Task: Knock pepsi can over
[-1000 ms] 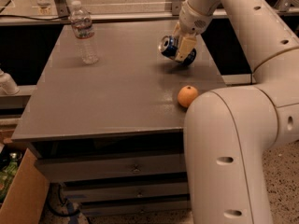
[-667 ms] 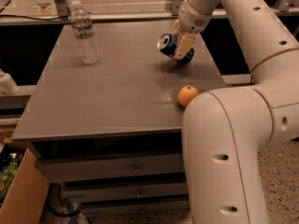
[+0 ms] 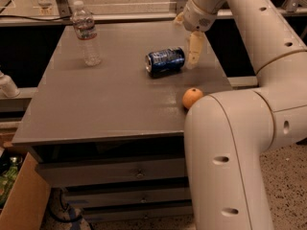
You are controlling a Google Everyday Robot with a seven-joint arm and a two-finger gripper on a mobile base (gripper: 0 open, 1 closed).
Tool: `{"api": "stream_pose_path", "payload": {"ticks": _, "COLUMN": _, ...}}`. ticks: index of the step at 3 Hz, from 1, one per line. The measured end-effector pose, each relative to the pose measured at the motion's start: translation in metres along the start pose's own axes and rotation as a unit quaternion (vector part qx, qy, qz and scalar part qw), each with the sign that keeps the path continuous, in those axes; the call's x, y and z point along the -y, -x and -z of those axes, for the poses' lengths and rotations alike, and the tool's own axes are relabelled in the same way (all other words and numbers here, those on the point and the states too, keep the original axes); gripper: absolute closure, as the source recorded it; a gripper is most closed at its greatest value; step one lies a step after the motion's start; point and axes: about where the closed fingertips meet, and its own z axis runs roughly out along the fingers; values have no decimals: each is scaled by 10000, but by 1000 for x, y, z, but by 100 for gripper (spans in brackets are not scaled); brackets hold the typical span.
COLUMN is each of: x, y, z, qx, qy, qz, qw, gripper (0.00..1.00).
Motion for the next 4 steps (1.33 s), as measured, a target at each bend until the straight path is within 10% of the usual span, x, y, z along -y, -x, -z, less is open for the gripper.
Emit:
{"api": "stream_pose_path", "payload": {"ticks": 2, "x": 5, "y": -11, "z": 6, "qx": 994, "qy": -324, "qz": -799, "qw": 9913, "gripper": 0}}
{"api": "stream_pose_path", "payload": {"ticks": 4, "x": 3, "y": -32, "z": 49, "qx": 2408, "qy": -754, "qz": -1787, "qw": 9510, "gripper": 0}}
